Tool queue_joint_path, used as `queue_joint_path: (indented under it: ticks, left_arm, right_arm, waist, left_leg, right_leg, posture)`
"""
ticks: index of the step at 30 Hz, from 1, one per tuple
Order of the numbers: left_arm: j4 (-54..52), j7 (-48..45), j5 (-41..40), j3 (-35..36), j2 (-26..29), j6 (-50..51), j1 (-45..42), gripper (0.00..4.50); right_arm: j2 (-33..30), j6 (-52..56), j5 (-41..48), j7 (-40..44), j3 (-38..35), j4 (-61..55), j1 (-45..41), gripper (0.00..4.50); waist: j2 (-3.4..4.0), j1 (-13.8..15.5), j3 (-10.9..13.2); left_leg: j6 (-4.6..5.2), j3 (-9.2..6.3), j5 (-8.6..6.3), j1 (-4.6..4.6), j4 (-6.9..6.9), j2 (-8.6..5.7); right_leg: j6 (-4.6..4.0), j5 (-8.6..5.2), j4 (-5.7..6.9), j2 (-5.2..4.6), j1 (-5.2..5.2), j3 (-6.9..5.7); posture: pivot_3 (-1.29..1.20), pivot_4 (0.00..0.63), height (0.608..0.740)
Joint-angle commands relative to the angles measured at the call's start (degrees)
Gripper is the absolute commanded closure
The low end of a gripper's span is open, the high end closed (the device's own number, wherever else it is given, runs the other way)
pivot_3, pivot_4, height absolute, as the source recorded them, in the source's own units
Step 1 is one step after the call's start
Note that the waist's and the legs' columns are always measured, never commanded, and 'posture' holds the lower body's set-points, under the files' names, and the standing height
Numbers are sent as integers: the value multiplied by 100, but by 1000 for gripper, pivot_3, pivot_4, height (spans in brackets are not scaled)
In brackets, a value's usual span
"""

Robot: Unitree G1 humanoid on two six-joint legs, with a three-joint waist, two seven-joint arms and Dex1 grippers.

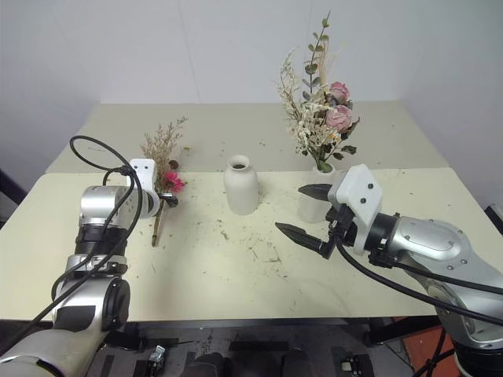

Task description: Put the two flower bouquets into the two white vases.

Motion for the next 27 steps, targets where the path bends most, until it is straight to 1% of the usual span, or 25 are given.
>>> queue_joint_path:
  ticks: [1, 6, 7, 8, 13, 18, 21, 26, 27]
  left_arm:
    - [134, -55, -17, 79, 1, -204, -247, 568]
    - [337, -72, 23, 73, 1, -366, -287, 2158]
    - [351, -63, 27, 75, 1, -406, -291, 2558]
    - [347, -55, 52, 43, 0, -468, -282, 2783]
    - [285, 142, 164, 28, -66, -860, -230, 4313]
    - [305, 172, 145, 53, -46, -916, -270, 4313]
    - [5, 36, 64, 80, -22, -1170, -174, 4313]
    - [-725, -184, -601, 832, -113, -1737, -347, 4313]
    - [-856, -449, -759, 908, -96, -2119, -375, 4313]
  right_arm:
    - [-11, 21, 59, -107, -168, -197, 3, 0]
    - [-47, -5, 59, -87, -180, -181, 32, 0]
    - [-51, -9, 54, -85, -181, -178, 34, 0]
    - [-52, -12, 52, -84, -185, -175, 38, 0]
    - [-48, -38, -6, -104, -162, -152, 12, 0]
    - [-42, -67, -38, -94, -147, -132, 6, 0]
    - [-37, -78, -63, -101, -136, -140, 15, 0]
    - [-19, -77, -75, -125, -149, -162, 56, 0]
    - [-2, -82, -77, -141, -150, -170, 65, 0]
  waist:
    - [0, 5, 0]
    - [0, -3, 0]
    - [0, -4, 0]
    - [0, -6, 0]
    - [0, 4, 0]
    - [0, 4, 0]
    - [0, 5, 0]
    - [0, 2, 0]
    - [0, 1, -1]
  left_leg:
    - [0, 0, 0, -1, 0, -1]
    - [0, 1, 0, -1, 0, -1]
    - [0, 1, 0, 0, 0, -1]
    - [0, 1, 0, 0, 0, -1]
    - [0, 0, 0, -2, 0, -1]
    - [0, 1, 0, -4, 0, -1]
    - [0, 1, 0, -4, 0, -1]
    - [-3, 0, 2, -12, 1, 0]
    - [-4, 0, 2, -12, 1, 1]
  right_leg:
    - [0, 0, 0, -1, 0, 0]
    - [0, 1, -2, -1, 0, 0]
    - [0, 1, -1, -1, -1, 0]
    - [0, 1, -1, -1, 0, 0]
    - [0, 1, -1, -1, -1, 0]
    - [0, 1, -1, -1, -2, 0]
    - [0, 1, -1, -1, -2, 0]
    - [0, 2, -1, -2, -9, 0]
    - [0, 2, -1, -2, -9, 0]
  posture:
    - [0, 150, 740]
    - [0, 150, 740]
    - [0, 150, 740]
    - [0, 150, 740]
    - [0, 150, 740]
    - [0, 150, 740]
    - [0, 150, 740]
    - [0, 150, 740]
    - [0, 150, 740]
